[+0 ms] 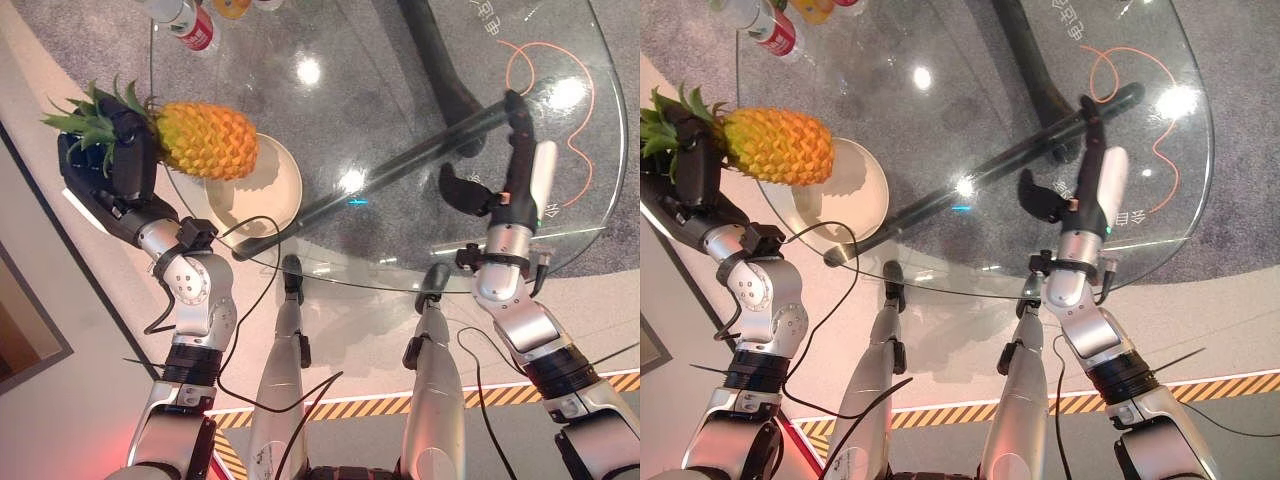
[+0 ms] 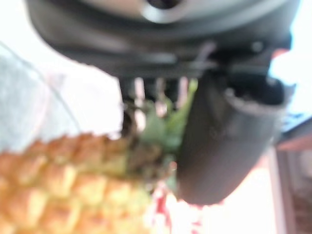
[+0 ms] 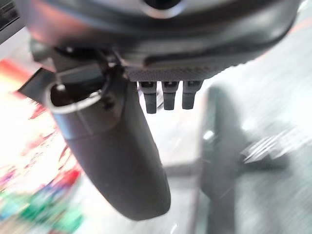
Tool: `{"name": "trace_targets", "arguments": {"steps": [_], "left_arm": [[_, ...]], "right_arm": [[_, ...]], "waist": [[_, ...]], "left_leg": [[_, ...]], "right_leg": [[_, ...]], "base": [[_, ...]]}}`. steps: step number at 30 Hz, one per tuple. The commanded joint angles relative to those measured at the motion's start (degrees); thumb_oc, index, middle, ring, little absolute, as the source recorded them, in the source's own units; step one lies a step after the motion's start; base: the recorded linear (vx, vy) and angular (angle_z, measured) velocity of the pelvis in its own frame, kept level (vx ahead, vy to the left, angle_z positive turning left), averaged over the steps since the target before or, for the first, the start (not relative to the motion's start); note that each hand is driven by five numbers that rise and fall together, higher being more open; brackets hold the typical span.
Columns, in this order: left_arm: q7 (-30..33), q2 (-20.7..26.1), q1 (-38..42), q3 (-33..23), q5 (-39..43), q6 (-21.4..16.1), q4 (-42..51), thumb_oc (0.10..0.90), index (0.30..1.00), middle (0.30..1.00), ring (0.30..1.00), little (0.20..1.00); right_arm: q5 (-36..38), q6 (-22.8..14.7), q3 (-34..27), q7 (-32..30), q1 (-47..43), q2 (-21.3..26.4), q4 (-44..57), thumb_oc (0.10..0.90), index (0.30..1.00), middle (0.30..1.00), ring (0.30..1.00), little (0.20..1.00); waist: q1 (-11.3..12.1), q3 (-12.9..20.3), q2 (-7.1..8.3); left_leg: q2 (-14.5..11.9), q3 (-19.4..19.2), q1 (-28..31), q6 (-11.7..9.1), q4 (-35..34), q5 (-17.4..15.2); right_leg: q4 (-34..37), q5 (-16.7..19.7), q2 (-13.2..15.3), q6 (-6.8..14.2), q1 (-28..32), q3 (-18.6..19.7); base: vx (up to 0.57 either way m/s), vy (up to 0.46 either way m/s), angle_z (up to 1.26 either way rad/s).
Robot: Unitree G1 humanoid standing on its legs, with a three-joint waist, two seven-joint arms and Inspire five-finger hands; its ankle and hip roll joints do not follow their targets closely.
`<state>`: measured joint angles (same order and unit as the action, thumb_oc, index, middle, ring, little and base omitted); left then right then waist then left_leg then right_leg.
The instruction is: Pick up the fruit to the plate
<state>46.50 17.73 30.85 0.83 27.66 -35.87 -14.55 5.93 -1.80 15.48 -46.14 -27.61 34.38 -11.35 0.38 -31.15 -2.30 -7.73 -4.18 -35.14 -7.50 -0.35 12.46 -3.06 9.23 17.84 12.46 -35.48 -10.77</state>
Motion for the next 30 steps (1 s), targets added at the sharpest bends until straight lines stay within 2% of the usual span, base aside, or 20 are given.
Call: {"name": "trace_targets", "arguments": {"steps": [1, 5, 6, 9, 12, 16, 22, 30], "left_arm": [[2.1, 8.0, 5.8, -4.3, -9.4, -8.4, 2.1, 0.100, 0.300, 0.300, 0.300, 0.200], [2.8, 10.2, 7.0, -3.5, -12.1, -8.6, -2.2, 0.100, 0.300, 0.300, 0.300, 0.200], [2.8, 10.4, 7.3, -3.5, -12.3, -8.5, -2.4, 0.100, 0.300, 0.300, 0.300, 0.200], [3.4, 11.9, 8.7, -1.7, -15.2, -7.9, -6.0, 0.100, 0.300, 0.300, 0.300, 0.200], [4.5, 12.8, 10.0, -0.2, -17.2, -7.4, -8.6, 0.100, 0.300, 0.300, 0.300, 0.200], [6.6, 13.7, 12.0, 1.7, -20.2, -7.2, -12.8, 0.100, 0.300, 0.300, 0.300, 0.200], [8.5, 14.8, 14.1, 3.6, -22.1, -6.5, -17.2, 0.100, 0.300, 0.300, 0.300, 0.200], [9.0, 15.3, 15.8, 6.0, -24.7, -5.4, -20.7, 0.100, 0.300, 0.300, 0.300, 0.200]], "right_arm": [[5.9, -9.1, -5.2, -5.4, -1.2, -0.1, -1.1, 0.800, 0.900, 0.900, 0.900, 0.900], [15.5, -12.1, -8.0, -5.2, -0.7, 0.0, -10.7, 0.800, 0.900, 0.900, 0.900, 0.900], [16.0, -12.2, -8.1, -5.1, -0.9, 0.0, -11.2, 0.800, 0.900, 0.900, 0.900, 0.900], [25.4, -14.9, -9.2, -3.2, -1.4, -0.6, -22.1, 0.800, 0.900, 0.900, 0.900, 0.900], [33.5, -16.0, -9.6, -0.9, -2.6, -1.2, -30.0, 0.800, 0.900, 0.900, 0.900, 0.900], [39.7, -15.8, -11.3, 4.1, -4.8, -0.9, -41.4, 0.800, 0.900, 0.900, 0.900, 0.900], [43.5, -14.0, -12.5, 8.0, -6.4, -0.6, -50.7, 0.800, 0.900, 0.900, 0.900, 0.900], [47.2, -12.7, -13.4, 11.7, -6.6, -0.8, -58.3, 0.800, 0.900, 0.900, 0.900, 0.900]], "waist": [[1.0, 1.4, 2.89], [1.3, 1.4, 3.45], [1.3, 1.4, 3.48], [1.9, 1.4, 3.95], [2.3, 1.4, 4.21], [2.9, 1.4, 4.14], [3.2, 1.4, 4.01], [3.3, 1.4, 4.16]], "left_leg": [[-1.9, -0.6, 2.4, -1.1, 0.5, -3.0], [-2.2, -0.3, 2.1, -1.3, 1.0, -3.3], [-2.2, -0.3, 1.6, -1.3, 1.1, -2.9], [-2.5, 0.0, 1.5, -1.6, 1.5, -3.4], [-2.6, 0.3, 1.2, -1.6, 1.8, -3.4], [-2.8, 0.6, 1.1, -1.7, 2.2, -3.5], [-2.8, 0.9, 0.3, -1.6, 2.7, -3.1], [-2.9, 1.2, -0.5, -1.4, 3.3, -3.4]], "right_leg": [[-5.6, -2.5, -0.8, -0.3, 0.7, -2.9], [-5.8, -2.5, -1.1, -0.2, 0.6, -3.2], [-5.7, -2.1, -1.1, -0.3, 0.3, -3.3], [-6.2, -2.6, -1.4, -0.2, 0.7, -3.9], [-6.3, -2.6, -1.6, -0.2, 0.7, -4.4], [-6.4, -2.7, -1.7, -0.2, 1.0, -4.6], [-6.6, -2.4, -1.9, -0.3, 0.5, -4.5], [-7.2, -2.6, -2.2, -0.4, -0.1, -4.4]], "base": [[0.01, -0.037, -0.01], [0.00, -0.040, -0.01], [0.00, -0.054, -0.01], [0.00, -0.068, -0.01], [0.01, -0.062, 0.03], [0.00, -0.013, 0.03], [0.01, -0.002, 0.00], [0.00, 0.000, 0.00]]}}
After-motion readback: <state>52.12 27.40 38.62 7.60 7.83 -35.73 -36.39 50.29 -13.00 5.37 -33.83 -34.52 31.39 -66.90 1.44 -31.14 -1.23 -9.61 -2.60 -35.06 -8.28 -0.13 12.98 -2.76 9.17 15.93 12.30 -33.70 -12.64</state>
